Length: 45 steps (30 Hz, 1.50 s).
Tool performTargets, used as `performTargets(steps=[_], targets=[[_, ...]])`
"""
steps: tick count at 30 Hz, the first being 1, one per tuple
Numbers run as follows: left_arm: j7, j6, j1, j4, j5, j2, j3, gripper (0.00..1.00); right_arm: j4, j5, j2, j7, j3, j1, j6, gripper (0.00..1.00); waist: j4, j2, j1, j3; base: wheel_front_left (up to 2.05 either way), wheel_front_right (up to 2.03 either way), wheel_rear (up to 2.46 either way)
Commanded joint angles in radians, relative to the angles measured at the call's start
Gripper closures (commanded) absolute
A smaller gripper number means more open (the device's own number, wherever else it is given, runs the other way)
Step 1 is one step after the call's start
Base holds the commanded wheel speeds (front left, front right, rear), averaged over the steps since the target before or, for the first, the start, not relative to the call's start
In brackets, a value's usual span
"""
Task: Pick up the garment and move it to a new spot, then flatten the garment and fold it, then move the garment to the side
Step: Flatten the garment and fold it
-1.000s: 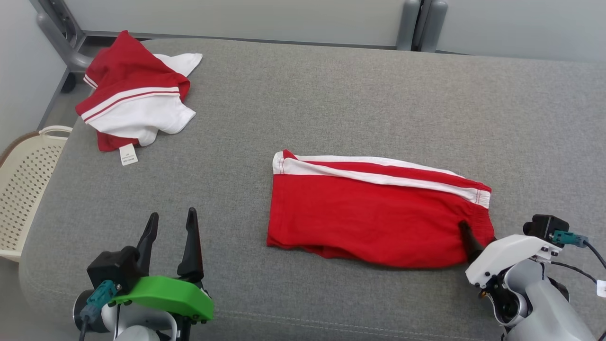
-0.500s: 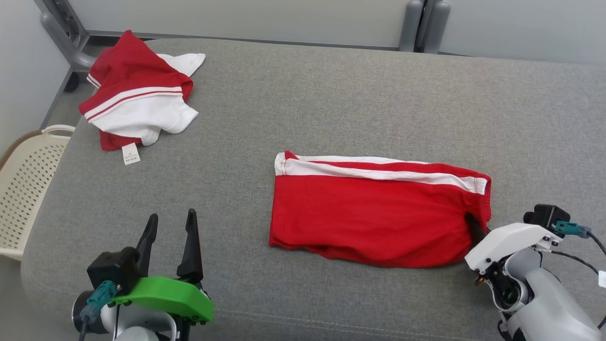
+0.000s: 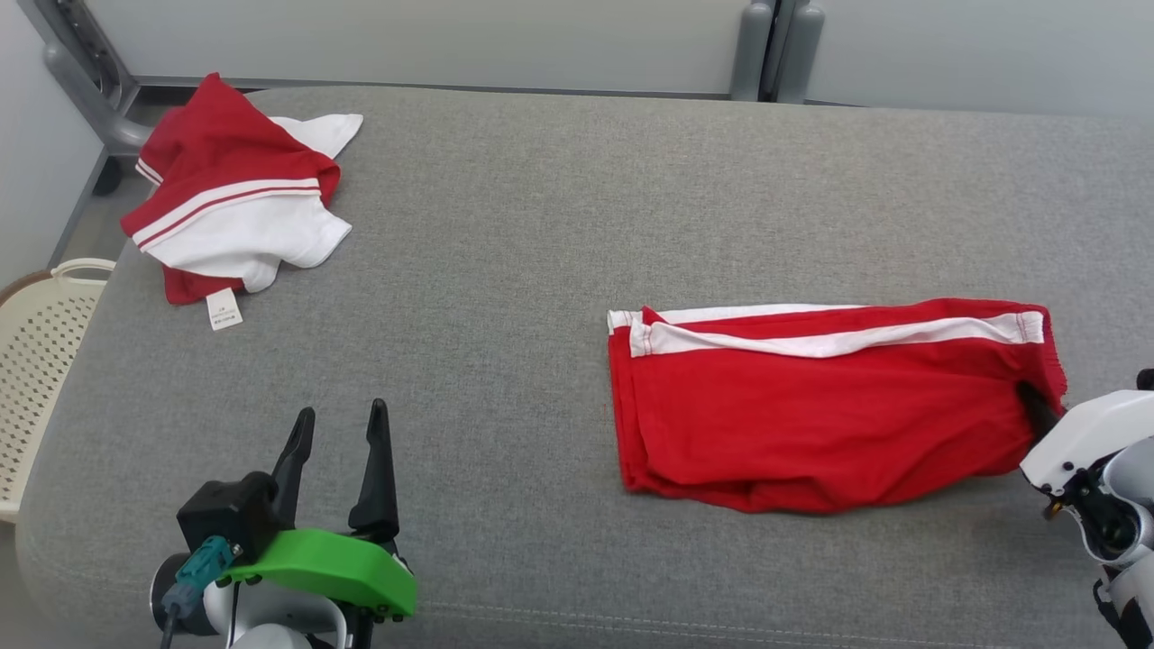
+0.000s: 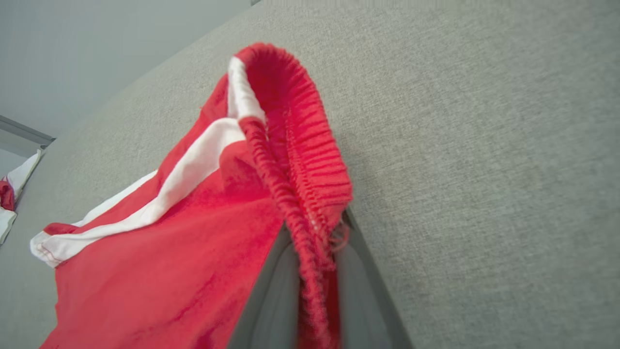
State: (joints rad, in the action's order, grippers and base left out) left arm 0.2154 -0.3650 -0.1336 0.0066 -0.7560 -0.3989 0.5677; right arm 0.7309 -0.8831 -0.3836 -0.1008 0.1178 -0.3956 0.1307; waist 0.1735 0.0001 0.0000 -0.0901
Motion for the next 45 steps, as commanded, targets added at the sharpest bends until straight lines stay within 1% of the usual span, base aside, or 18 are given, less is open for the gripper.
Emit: performTargets(steps=[1,5,10,11,14,15,22,28,32,35,40,45], targets=[[0.004,0.003,0.016,0.001,-0.005,0.002,0.0,0.0,-0.004,0.002,-0.023,-0.013,-0.007,-0.009,0.0,1.0,-0.009,-0.0001,0.0,0.002,0.0,0.0,0.0],[0.008,0.004,0.013,0.006,-0.008,0.006,0.0,0.0,-0.013,0.01,-0.032,-0.031,-0.011,-0.026,0.0,1.0,-0.02,-0.0001,0.0,0.001,0.0,0.0,0.0],[0.009,0.01,0.003,0.013,-0.01,0.014,0.002,0.0,-0.054,0.025,-0.002,-0.054,0.007,-0.045,0.0,1.0,-0.03,-0.0001,0.0,0.001,0.0,0.0,0.0],[0.01,0.012,-0.002,0.016,-0.01,0.018,0.005,0.0,-0.084,0.038,0.016,-0.068,0.024,-0.048,0.0,1.0,-0.031,-0.0001,0.0,0.004,0.0,0.0,0.0],[0.01,0.014,-0.007,0.019,-0.011,0.021,0.01,0.0,-0.144,0.052,0.038,-0.093,0.047,-0.046,0.0,1.0,-0.03,-0.0001,0.0,0.009,0.0,0.0,0.0],[0.01,0.014,-0.007,0.019,-0.011,0.021,0.01,0.0,-0.144,0.052,0.038,-0.093,0.047,-0.046,0.0,1.0,-0.03,-0.0001,0.0,0.009,0.0,0.0,0.0],[0.011,0.02,-0.014,0.023,-0.017,0.025,0.013,0.0,-0.288,0.116,0.095,-0.172,0.095,-0.024,0.0,1.0,-0.02,-0.0001,0.0,0.021,0.0,0.0,0.0],[0.015,0.023,-0.01,0.023,-0.02,0.032,0.013,0.0,-0.35,0.204,0.164,-0.245,0.116,-0.038,0.0,1.0,-0.003,-0.0001,0.0,0.027,0.0,0.0,0.0],[0.019,0.028,-0.01,0.029,-0.026,0.04,0.011,0.0,-0.343,0.261,0.221,-0.279,0.127,-0.055,0.0,1.0,0.015,-0.0001,0.0,0.03,0.0,0.0,0.0],[0.024,0.032,-0.007,0.035,-0.029,0.045,0.009,0.0,-0.313,0.304,0.259,-0.298,0.124,-0.066,0.0,1.0,0.028,-0.0001,0.0,0.033,0.0,0.0,0.0],[0.028,0.039,-0.007,0.046,-0.03,0.057,0.011,0.0,-0.221,0.374,0.308,-0.293,0.112,-0.093,0.0,1.0,0.053,-0.0001,0.0,0.037,0.0,0.0,0.0],[0.032,0.047,-0.008,0.054,-0.032,0.068,0.009,0.0,-0.107,0.434,0.328,-0.274,0.098,-0.128,0.0,1.0,0.072,-0.0001,0.0,0.04,0.0,0.0,0.0]])
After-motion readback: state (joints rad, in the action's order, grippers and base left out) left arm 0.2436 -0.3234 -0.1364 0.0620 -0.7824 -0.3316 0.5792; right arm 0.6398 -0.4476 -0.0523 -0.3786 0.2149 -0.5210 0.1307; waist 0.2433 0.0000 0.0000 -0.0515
